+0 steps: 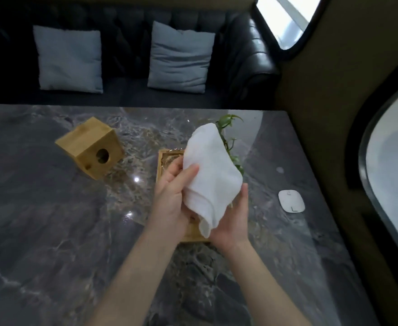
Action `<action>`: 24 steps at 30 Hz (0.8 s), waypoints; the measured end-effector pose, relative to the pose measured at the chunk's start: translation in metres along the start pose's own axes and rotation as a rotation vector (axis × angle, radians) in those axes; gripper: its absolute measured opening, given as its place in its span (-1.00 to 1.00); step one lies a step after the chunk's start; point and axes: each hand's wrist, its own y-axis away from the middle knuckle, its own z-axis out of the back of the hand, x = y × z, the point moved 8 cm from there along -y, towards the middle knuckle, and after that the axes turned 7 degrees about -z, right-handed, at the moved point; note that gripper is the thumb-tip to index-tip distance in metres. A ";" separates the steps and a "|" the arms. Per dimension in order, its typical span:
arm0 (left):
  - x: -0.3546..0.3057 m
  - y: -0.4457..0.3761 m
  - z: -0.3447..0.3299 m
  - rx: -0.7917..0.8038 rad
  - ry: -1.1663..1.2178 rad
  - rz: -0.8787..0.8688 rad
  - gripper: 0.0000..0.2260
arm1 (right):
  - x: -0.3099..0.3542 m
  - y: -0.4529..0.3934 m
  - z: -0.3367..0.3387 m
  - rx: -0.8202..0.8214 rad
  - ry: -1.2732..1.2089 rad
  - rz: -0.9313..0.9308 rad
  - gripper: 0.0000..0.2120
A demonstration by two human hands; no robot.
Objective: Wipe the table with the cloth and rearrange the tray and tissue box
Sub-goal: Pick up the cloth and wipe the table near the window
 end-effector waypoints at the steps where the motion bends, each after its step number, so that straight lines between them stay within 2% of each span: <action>1: 0.013 0.001 -0.001 -0.011 0.048 0.024 -0.80 | 0.007 0.005 0.005 -0.005 -0.018 0.022 -0.20; 2: 0.026 0.002 0.001 -0.021 0.069 0.042 -0.80 | 0.015 0.011 0.009 -0.006 -0.022 0.035 -0.19; 4: 0.048 0.003 0.007 -0.044 0.053 0.085 -0.76 | 0.033 0.021 0.019 -0.049 0.003 0.062 -0.34; 6: 0.068 0.002 0.015 -0.068 -0.019 0.142 -0.72 | 0.051 0.033 0.034 -0.124 0.045 0.070 -0.50; 8: 0.088 -0.002 0.022 -0.052 -0.126 0.198 -0.76 | 0.069 0.046 0.046 -0.195 0.074 0.068 -0.57; 11: 0.119 -0.006 0.017 0.076 -0.349 0.290 -0.78 | 0.098 0.067 0.062 -0.324 0.129 0.087 -0.56; 13: 0.137 -0.011 0.005 0.206 -0.569 0.328 -0.88 | 0.119 0.078 0.066 -0.385 0.162 0.086 -0.55; 15: 0.157 -0.018 -0.011 0.367 -0.810 0.334 -0.78 | 0.142 0.084 0.068 -0.429 0.243 0.086 -0.53; 18: 0.178 -0.036 -0.041 0.521 -1.106 0.180 -0.65 | 0.183 0.087 0.073 -0.527 0.360 0.099 -0.63; 21: 0.196 -0.062 -0.065 0.515 -1.278 0.019 -0.60 | 0.231 0.089 0.073 -0.655 0.512 0.136 -0.67; 24: 0.213 -0.094 -0.073 0.474 -1.523 -0.135 -0.54 | 0.279 0.086 0.071 -0.775 0.752 0.135 -0.63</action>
